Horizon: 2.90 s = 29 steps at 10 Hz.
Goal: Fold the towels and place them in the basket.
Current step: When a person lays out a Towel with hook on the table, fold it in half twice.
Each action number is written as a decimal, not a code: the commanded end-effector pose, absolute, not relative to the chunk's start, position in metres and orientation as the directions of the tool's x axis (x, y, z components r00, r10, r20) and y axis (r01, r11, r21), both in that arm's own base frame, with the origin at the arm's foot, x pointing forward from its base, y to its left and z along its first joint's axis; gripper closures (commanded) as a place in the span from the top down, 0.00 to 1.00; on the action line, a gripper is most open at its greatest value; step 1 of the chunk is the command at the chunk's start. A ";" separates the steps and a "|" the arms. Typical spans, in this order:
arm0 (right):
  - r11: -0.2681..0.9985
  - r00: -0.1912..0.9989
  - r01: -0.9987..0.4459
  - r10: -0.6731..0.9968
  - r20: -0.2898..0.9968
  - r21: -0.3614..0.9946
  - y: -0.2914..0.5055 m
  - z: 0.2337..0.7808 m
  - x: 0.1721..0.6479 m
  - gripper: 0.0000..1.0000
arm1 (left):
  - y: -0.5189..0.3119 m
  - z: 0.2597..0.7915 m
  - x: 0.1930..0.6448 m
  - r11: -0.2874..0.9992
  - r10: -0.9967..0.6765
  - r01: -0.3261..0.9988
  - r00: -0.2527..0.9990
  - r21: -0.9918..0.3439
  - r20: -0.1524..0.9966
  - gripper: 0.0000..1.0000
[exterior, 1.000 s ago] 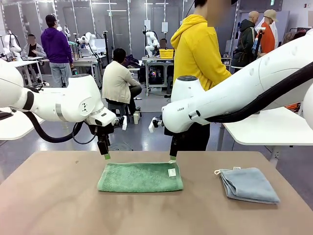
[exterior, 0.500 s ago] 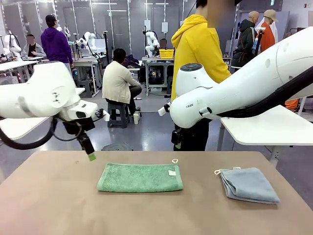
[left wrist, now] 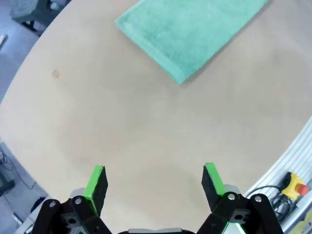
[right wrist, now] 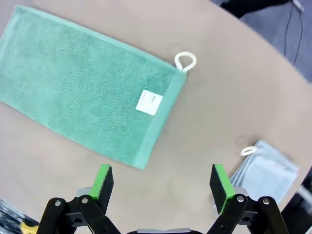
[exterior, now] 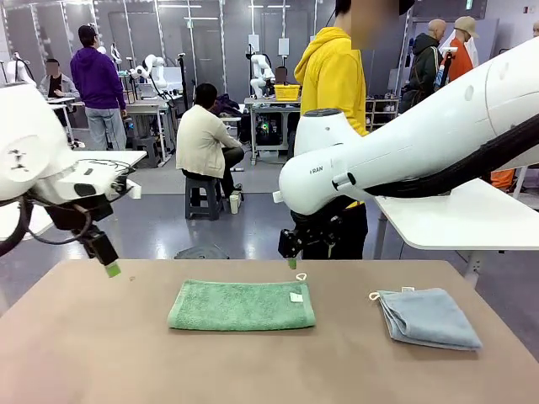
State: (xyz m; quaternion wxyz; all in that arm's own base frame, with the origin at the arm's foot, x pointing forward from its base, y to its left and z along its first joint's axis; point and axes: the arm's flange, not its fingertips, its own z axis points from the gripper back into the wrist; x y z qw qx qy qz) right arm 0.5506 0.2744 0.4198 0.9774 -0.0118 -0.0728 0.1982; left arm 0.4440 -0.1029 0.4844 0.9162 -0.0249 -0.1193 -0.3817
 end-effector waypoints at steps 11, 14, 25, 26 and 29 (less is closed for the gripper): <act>0.988 0.993 -0.066 0.051 0.108 0.138 0.276 0.363 0.565 1.00 | -0.091 0.484 0.423 0.714 -0.686 0.698 0.685 0.051 0.244 0.98; 0.989 0.991 0.063 -0.078 0.105 0.137 0.273 0.330 0.571 1.00 | -0.091 0.484 0.423 0.714 -0.686 0.698 0.685 0.051 0.244 0.98; 0.983 0.989 0.119 -0.131 0.075 0.139 0.280 0.291 0.590 1.00 | -0.091 0.484 0.423 0.714 -0.686 0.698 0.685 0.051 0.244 0.98; 0.982 0.989 0.121 -0.132 0.066 0.142 0.280 0.288 0.591 1.00 | -0.091 0.484 0.423 0.714 -0.686 0.698 0.685 0.051 0.244 0.98; 0.981 0.989 0.125 -0.135 0.059 0.146 0.280 0.288 0.592 0.46 | -0.091 0.484 0.423 0.714 -0.686 0.698 0.685 0.051 0.244 0.98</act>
